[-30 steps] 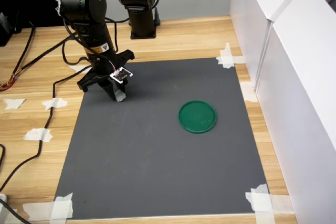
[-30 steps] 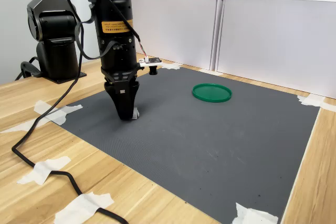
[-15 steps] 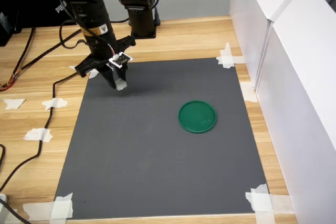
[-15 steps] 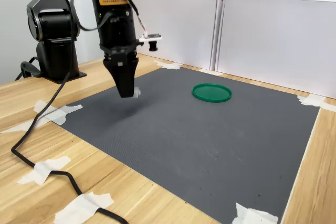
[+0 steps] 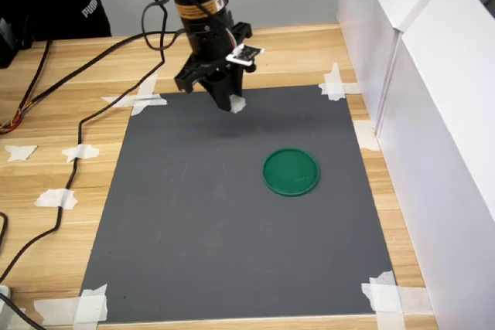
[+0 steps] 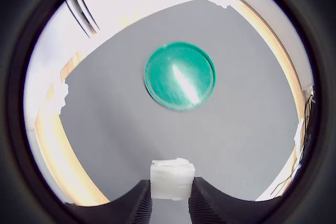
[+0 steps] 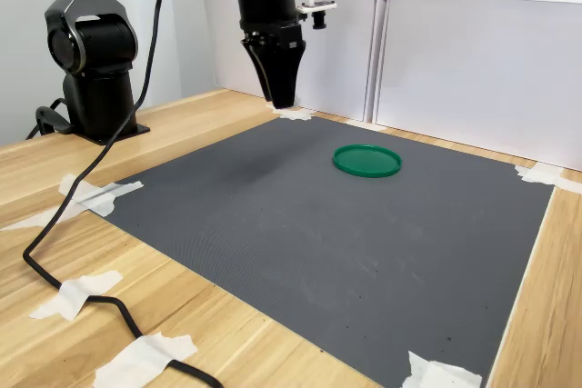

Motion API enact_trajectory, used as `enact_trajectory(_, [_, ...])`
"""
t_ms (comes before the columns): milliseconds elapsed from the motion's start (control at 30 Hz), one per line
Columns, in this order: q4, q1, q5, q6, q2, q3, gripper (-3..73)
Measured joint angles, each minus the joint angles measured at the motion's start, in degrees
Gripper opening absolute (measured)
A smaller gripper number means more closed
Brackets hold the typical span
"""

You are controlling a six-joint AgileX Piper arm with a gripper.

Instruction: Grasp a white terminal and put it on the green lid.

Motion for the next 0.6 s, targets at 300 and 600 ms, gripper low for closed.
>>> enact_trajectory(300, [-0.31, 6.8, 0.59, 7.64, 7.96, -8.4, 26.6])
enact_trajectory(600, [-1.33, 9.5, -2.03, 8.45, 16.95, -13.03, 26.6])
